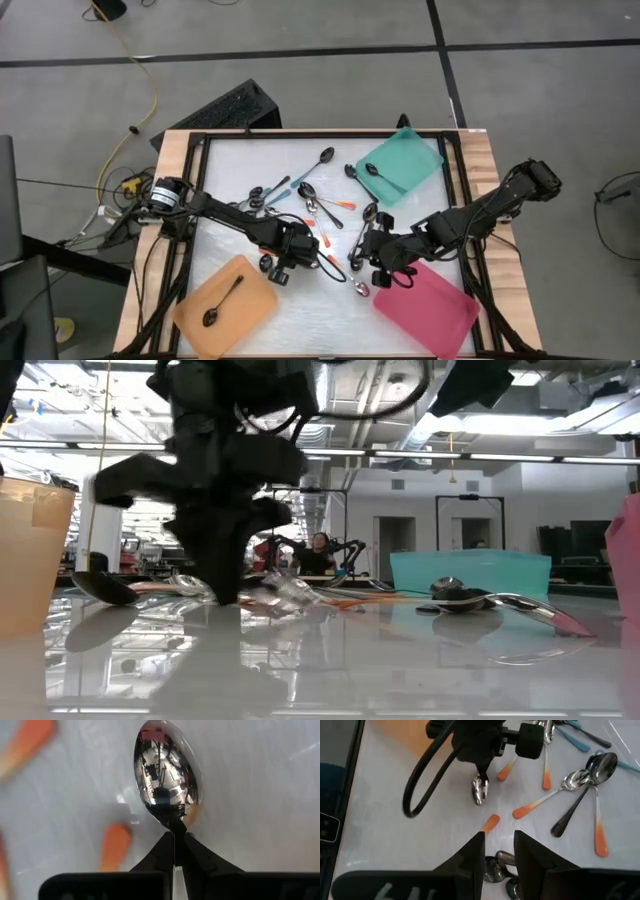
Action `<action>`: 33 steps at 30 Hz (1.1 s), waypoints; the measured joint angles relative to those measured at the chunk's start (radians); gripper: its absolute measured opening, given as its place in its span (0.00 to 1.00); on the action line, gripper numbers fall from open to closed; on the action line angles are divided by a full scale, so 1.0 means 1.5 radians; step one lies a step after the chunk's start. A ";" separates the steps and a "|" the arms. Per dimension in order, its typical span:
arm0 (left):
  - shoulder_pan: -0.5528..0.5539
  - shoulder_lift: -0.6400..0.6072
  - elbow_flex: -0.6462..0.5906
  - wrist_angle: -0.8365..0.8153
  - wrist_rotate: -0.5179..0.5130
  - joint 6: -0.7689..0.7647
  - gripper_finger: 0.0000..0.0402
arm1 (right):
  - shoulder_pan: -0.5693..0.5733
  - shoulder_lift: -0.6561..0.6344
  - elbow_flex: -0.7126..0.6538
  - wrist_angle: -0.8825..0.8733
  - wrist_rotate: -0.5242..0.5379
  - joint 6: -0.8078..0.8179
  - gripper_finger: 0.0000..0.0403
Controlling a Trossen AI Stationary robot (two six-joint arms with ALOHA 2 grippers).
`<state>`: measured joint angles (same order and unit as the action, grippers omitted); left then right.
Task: Sort silverware by color (type)
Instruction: Put the orange spoon into the red bin
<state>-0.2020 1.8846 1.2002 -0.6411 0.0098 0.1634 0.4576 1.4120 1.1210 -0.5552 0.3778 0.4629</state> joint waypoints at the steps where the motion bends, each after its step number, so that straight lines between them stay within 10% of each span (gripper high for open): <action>1: 0.000 -0.003 0.009 -0.001 -0.004 0.003 0.01 | 0.000 0.000 0.000 0.004 0.000 0.000 0.28; 18: 0.040 -0.220 0.039 0.017 -0.097 0.001 0.00 | 0.026 -0.048 0.132 -0.097 0.107 -0.151 0.28; 33: 0.042 -0.476 -0.175 0.578 -0.005 -0.014 0.00 | 0.234 -0.219 0.033 -0.167 0.526 0.020 0.28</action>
<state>-0.1394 1.1712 0.9375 0.2256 0.0026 0.1428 0.8083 1.0832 1.1704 -0.8060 1.1662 0.4936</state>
